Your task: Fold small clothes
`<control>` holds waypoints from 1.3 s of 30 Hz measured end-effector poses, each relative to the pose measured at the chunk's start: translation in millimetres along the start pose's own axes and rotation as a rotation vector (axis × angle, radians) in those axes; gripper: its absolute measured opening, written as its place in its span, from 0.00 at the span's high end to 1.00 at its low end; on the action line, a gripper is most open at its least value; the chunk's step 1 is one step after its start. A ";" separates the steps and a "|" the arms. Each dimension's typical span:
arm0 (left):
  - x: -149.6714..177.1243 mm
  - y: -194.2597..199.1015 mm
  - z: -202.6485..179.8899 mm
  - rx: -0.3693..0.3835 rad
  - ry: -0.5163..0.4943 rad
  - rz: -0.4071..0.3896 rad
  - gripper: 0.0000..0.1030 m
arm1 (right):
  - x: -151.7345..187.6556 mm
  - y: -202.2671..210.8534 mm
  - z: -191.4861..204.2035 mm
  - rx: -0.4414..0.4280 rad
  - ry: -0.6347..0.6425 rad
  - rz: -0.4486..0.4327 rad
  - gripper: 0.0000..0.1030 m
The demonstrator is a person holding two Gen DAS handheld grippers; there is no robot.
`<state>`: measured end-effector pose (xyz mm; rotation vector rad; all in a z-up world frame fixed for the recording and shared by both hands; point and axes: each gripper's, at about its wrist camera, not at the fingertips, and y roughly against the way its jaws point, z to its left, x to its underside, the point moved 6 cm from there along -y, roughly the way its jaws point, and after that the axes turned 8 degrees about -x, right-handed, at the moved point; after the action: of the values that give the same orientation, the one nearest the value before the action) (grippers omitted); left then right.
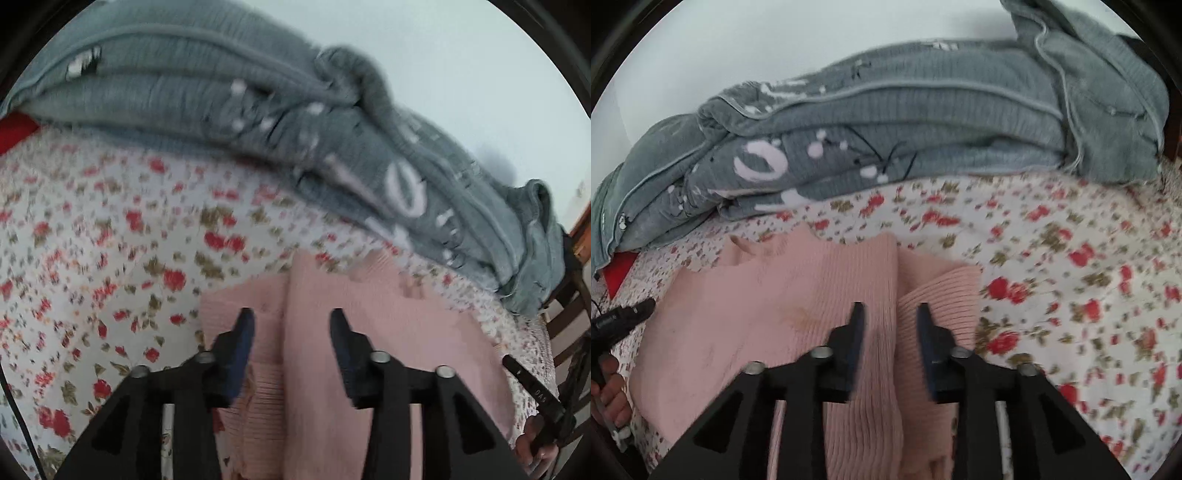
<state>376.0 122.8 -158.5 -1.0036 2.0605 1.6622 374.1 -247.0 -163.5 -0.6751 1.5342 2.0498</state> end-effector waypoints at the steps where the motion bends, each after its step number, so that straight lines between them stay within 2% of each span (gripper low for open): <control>1: 0.1 7.0 -5.2 0.030 -0.012 -0.019 0.51 | 1.8 5.9 1.5 -0.001 0.008 -0.007 0.64; 3: 3.7 9.8 -13.9 0.048 -0.037 -0.030 0.47 | 7.4 10.2 4.0 -0.015 0.023 -0.004 0.64; 4: 7.9 5.7 -16.9 0.030 -0.050 -0.026 0.47 | 12.0 10.3 6.1 -0.013 0.040 0.003 0.64; 5: 12.1 -0.5 -18.5 0.001 -0.059 -0.015 0.47 | 17.4 8.1 6.9 0.007 0.058 0.009 0.64; 7: 26.2 -21.3 -17.6 -0.110 -0.094 0.035 0.47 | 30.9 -5.5 0.1 0.091 0.065 0.062 0.64; 8: 32.1 -29.8 -17.4 -0.158 -0.121 0.049 0.47 | 33.2 -8.7 -1.1 0.096 0.053 0.076 0.64; 10: 33.1 -29.2 -19.6 -0.185 -0.158 0.026 0.47 | 29.6 -2.2 -4.7 0.079 0.018 0.058 0.64; 12: 28.4 -19.2 -20.9 -0.160 -0.157 -0.007 0.46 | 23.9 10.1 -9.9 0.068 -0.006 0.031 0.61; 14: 23.5 -12.1 -16.3 -0.125 -0.122 -0.029 0.38 | 21.4 18.9 -16.9 0.069 -0.019 0.004 0.46; 16: 20.3 -8.4 -6.0 -0.085 -0.056 -0.024 0.35 | 20.8 19.9 -28.8 0.073 -0.054 0.000 0.36; 17: 20.6 -8.5 -3.6 -0.070 -0.033 -0.013 0.32 | 22.4 18.0 -33.8 0.056 -0.084 0.012 0.34; 20: 25.1 -9.4 7.3 -0.034 0.013 0.041 0.31 | 29.9 10.1 -41.6 -0.042 -0.161 0.043 0.34; 25: 41.4 -8.8 17.2 -0.036 0.013 0.081 0.30 | 34.7 14.2 -30.7 -0.143 -0.160 0.040 0.34; 28: 52.6 -16.3 24.0 -0.026 0.025 0.119 0.30 | 36.7 7.4 -22.6 -0.115 -0.133 0.053 0.33; 31: 52.8 -14.1 27.0 -0.011 0.038 0.110 0.30 | 40.4 -6.2 -22.4 -0.098 -0.129 0.082 0.33; 39: 50.3 -26.9 20.0 0.002 -0.007 0.091 0.27 | 37.2 -14.1 -18.8 -0.066 -0.108 0.077 0.33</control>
<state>355.1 123.1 -215.2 -0.9146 2.1320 1.7052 356.8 -258.3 -202.3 -0.5271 1.4580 2.1656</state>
